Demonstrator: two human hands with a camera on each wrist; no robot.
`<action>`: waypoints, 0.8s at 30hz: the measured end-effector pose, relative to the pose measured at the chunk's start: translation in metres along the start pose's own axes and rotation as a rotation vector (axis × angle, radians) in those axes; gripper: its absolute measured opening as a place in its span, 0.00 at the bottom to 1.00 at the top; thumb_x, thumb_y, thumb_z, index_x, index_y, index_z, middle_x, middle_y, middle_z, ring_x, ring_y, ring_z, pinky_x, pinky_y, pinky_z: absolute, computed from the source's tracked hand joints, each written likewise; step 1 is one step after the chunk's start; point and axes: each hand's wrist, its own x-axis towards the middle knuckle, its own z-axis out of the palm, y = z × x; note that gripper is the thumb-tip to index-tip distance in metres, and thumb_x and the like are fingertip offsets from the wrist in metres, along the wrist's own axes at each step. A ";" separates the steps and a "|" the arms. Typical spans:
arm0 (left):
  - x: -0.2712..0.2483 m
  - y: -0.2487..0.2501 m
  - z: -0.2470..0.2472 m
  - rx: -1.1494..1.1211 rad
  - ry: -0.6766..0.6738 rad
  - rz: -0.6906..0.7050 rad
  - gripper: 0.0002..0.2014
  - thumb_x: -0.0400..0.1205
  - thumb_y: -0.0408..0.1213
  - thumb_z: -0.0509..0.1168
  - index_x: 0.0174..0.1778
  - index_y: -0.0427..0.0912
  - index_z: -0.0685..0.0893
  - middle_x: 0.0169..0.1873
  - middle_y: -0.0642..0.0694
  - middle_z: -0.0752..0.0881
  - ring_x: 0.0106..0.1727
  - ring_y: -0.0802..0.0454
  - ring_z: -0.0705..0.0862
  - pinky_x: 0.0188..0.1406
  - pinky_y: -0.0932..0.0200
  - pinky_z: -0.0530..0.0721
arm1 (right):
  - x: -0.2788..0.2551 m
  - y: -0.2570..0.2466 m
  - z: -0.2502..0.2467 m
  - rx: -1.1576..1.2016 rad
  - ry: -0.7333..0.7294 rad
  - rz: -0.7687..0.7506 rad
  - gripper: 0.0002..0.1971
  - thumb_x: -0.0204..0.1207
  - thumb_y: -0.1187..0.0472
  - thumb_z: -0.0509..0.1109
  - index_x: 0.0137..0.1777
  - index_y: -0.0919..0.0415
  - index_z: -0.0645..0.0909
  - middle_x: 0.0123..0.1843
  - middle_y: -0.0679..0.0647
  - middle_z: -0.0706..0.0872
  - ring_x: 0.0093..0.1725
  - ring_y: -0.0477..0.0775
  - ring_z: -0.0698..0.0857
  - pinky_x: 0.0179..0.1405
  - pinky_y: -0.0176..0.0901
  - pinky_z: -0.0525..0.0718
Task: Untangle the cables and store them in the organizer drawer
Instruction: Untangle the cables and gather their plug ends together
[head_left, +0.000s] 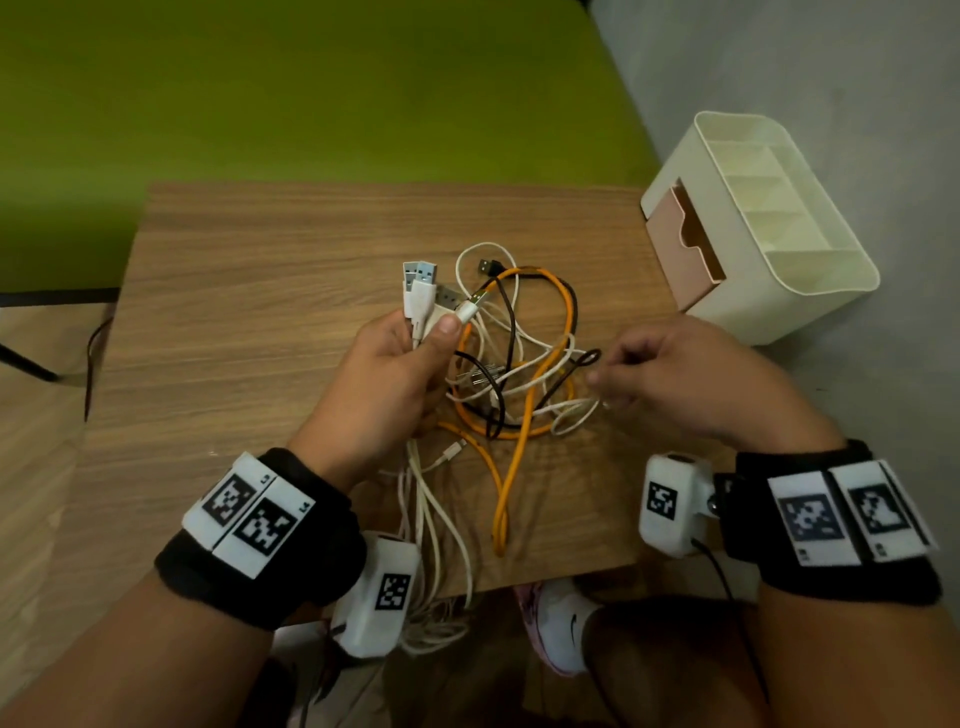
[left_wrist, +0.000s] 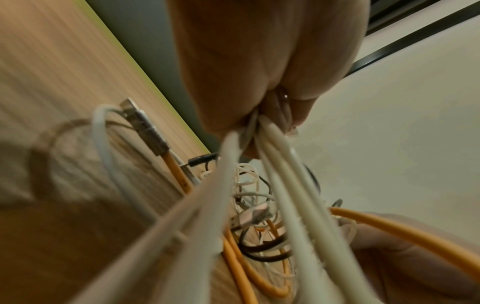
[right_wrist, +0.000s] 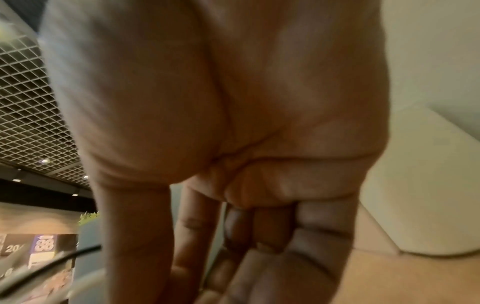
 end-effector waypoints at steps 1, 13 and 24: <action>0.000 0.001 0.000 -0.002 -0.002 -0.002 0.17 0.89 0.40 0.57 0.33 0.46 0.66 0.21 0.53 0.62 0.17 0.59 0.57 0.18 0.68 0.58 | -0.001 -0.004 0.004 -0.016 -0.015 -0.019 0.05 0.75 0.48 0.76 0.39 0.43 0.89 0.38 0.40 0.90 0.42 0.39 0.86 0.44 0.42 0.82; 0.000 0.000 0.003 0.001 -0.012 -0.007 0.17 0.89 0.39 0.56 0.33 0.46 0.66 0.21 0.53 0.62 0.17 0.59 0.57 0.18 0.68 0.58 | 0.015 -0.017 0.037 -0.028 0.050 -0.062 0.14 0.77 0.56 0.75 0.59 0.46 0.76 0.47 0.42 0.86 0.46 0.41 0.84 0.42 0.38 0.82; 0.002 -0.002 0.001 -0.025 -0.014 0.001 0.19 0.86 0.44 0.60 0.27 0.50 0.69 0.20 0.52 0.62 0.17 0.58 0.57 0.19 0.69 0.58 | 0.001 -0.017 0.006 -0.041 0.259 -0.033 0.02 0.75 0.55 0.73 0.43 0.46 0.84 0.39 0.44 0.85 0.40 0.42 0.83 0.37 0.42 0.79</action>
